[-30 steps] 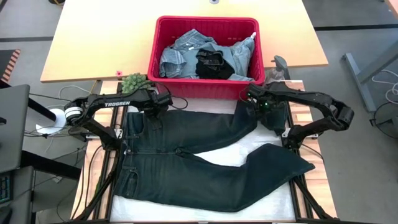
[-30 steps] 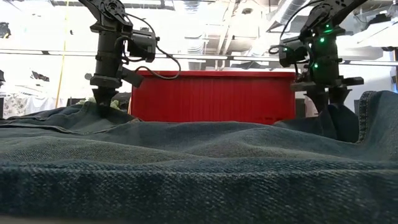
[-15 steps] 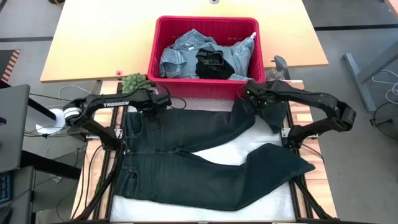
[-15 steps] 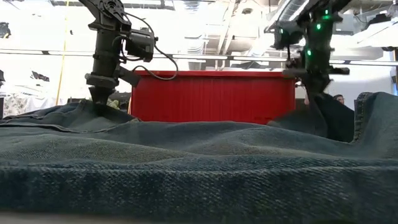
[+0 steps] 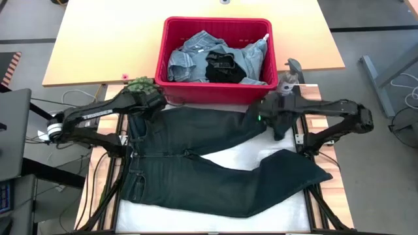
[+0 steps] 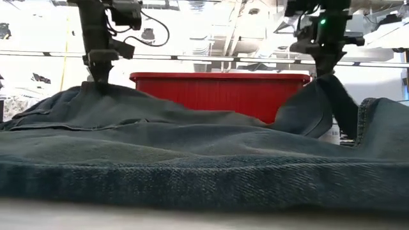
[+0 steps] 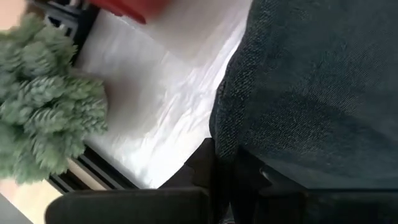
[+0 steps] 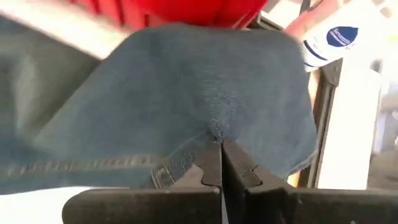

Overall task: Fold Laundry from Bin
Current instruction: Fold the black pants

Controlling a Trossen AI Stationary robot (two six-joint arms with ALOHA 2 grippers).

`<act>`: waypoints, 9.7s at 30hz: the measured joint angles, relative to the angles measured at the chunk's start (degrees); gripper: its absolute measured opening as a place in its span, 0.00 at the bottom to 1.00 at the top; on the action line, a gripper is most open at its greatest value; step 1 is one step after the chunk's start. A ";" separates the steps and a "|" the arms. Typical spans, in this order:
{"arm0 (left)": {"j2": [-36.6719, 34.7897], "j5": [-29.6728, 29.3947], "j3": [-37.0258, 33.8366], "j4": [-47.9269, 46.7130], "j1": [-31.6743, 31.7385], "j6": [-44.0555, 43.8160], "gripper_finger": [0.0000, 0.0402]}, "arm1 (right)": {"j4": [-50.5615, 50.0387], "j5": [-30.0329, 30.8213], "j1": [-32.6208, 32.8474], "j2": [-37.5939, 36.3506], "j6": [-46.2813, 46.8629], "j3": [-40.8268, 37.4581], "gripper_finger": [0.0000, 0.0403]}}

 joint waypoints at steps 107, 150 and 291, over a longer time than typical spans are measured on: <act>-8.24 -19.12 0.02 -28.74 -30.98 -26.06 0.03 | 13.95 -19.75 -18.63 13.13 -62.98 6.14 0.41; -8.22 -18.85 0.00 -23.73 -33.89 -24.31 0.03 | -0.39 -8.85 -19.93 -5.94 -19.40 -3.36 0.73; -8.22 -18.14 1.09 -23.30 -33.87 -23.14 0.03 | 18.83 -38.02 -19.20 -1.38 -67.62 -0.18 0.06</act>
